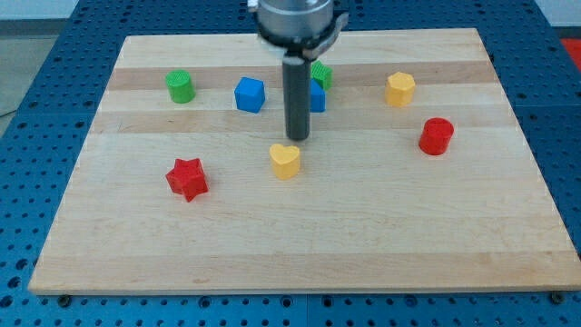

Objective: Nudge the yellow hexagon up a bit

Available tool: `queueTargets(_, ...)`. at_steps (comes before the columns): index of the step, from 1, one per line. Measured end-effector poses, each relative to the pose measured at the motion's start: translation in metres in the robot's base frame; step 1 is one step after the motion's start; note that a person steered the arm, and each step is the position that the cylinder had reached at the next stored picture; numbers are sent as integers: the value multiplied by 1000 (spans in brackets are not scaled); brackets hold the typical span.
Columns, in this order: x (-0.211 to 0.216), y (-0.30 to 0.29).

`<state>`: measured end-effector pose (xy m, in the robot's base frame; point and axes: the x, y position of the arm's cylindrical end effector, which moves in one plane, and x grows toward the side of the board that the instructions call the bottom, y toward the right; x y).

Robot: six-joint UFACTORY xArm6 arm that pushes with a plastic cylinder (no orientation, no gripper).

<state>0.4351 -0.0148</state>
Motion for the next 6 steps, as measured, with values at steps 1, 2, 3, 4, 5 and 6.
queueTargets(1, 24, 22)
queueTargets(2, 23, 74)
queueTargets(3, 8, 114)
queueTargets(4, -33, 139)
queueTargets(5, -69, 139)
queueTargets(6, -84, 127)
